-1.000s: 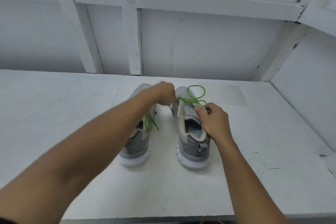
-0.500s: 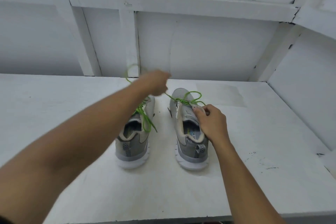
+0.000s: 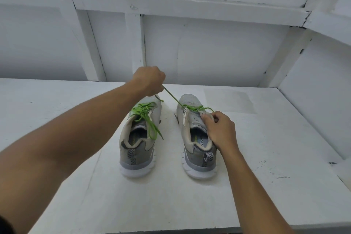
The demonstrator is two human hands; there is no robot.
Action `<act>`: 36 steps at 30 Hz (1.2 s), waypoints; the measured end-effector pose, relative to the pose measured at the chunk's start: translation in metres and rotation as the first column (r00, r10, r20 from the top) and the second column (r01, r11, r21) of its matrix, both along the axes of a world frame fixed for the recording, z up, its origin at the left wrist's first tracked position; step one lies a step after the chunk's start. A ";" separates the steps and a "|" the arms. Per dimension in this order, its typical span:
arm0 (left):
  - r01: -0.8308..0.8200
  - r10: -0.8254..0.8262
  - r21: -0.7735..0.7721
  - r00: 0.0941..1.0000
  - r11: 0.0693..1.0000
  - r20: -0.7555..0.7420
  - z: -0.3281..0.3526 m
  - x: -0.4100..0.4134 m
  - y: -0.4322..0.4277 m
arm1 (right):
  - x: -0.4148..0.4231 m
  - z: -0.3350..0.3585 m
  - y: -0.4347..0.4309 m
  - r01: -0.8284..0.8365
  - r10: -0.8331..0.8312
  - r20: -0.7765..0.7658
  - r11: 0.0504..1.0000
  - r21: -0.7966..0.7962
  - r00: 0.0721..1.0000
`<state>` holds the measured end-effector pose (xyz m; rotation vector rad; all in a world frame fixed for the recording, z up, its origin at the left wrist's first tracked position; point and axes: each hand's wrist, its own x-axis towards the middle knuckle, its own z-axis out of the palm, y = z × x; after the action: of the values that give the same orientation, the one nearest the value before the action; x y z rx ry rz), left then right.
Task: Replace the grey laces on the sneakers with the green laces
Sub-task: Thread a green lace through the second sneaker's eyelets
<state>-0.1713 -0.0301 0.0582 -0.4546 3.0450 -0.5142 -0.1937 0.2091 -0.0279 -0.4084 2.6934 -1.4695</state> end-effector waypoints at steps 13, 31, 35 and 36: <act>-0.058 0.053 -0.061 0.995 0.996 -0.082 0.009 0.002 -0.032 | 0.001 0.001 0.001 0.003 -0.003 0.010 1.000 0.003 1.000; 0.174 -0.035 0.445 0.952 0.878 -0.303 0.035 -0.020 0.051 | 0.002 0.002 0.001 -0.010 0.010 0.024 1.000 0.002 1.000; -0.062 -0.019 0.461 0.985 0.885 0.169 0.051 -0.008 0.067 | -0.003 0.011 0.002 -0.076 0.068 0.078 0.992 0.098 0.995; -0.130 -0.011 0.432 0.951 0.892 0.310 0.055 -0.005 0.068 | -0.006 0.015 0.001 -0.094 0.081 0.100 0.987 0.132 0.992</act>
<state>-0.1762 0.0375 0.1132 -0.3988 2.7104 0.1233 -0.1998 0.2105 -0.0128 -0.4320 2.6451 -1.2410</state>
